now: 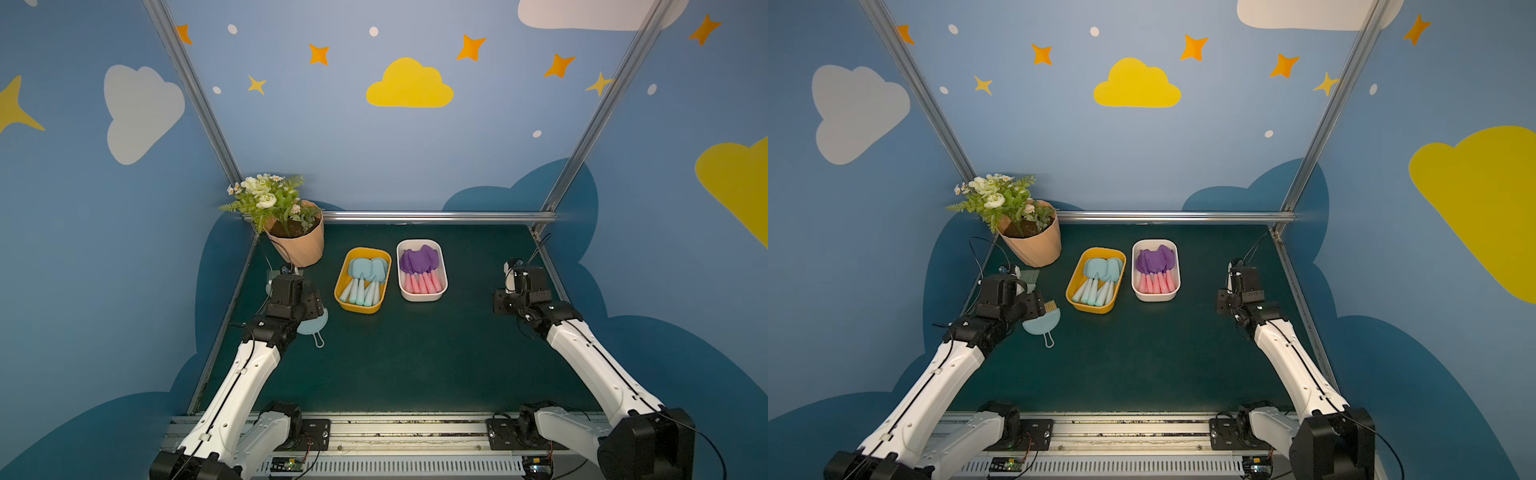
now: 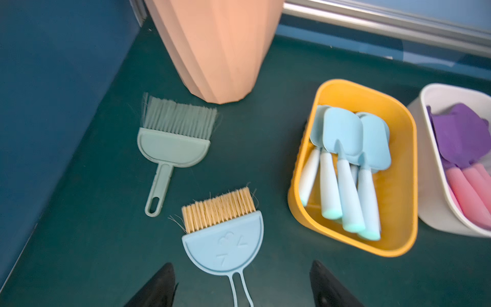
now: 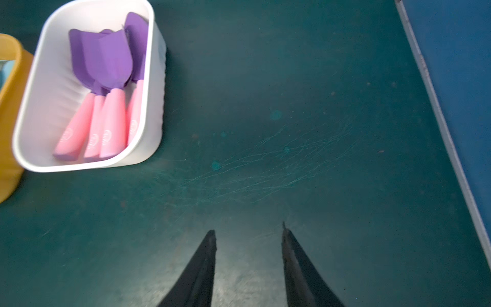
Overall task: Sort the small shovels by color and place them into the storage box
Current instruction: Reset both arms
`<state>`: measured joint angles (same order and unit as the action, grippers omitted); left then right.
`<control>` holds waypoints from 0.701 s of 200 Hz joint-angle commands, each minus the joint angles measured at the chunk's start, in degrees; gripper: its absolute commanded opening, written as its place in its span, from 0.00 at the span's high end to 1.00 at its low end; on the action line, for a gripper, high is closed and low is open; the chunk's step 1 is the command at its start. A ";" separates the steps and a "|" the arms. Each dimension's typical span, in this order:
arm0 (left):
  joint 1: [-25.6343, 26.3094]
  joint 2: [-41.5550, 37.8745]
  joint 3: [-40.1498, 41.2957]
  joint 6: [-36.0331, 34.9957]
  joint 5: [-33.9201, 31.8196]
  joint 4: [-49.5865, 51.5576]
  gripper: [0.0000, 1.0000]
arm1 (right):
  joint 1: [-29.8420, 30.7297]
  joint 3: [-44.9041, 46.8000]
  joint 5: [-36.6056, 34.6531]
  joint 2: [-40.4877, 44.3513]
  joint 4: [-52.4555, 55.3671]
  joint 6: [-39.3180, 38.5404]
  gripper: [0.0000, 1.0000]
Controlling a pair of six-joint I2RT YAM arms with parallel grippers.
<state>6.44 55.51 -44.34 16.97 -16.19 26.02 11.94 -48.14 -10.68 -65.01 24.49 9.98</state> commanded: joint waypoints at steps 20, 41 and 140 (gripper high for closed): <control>-5.18 2.28 3.68 2.18 -3.13 -7.59 0.38 | -1.79 0.74 -8.30 -3.45 -8.66 -0.64 0.78; -6.92 2.36 5.86 3.23 -3.31 -10.38 0.47 | -2.84 1.57 -8.99 -4.83 -10.37 -0.62 0.86; -8.72 1.17 20.17 1.81 -6.03 -34.02 0.35 | -6.02 10.25 -8.84 -8.11 -26.29 -3.45 0.67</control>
<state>-2.00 57.06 -26.57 19.70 -21.39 0.80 6.28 -40.77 -18.59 -72.79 6.72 8.34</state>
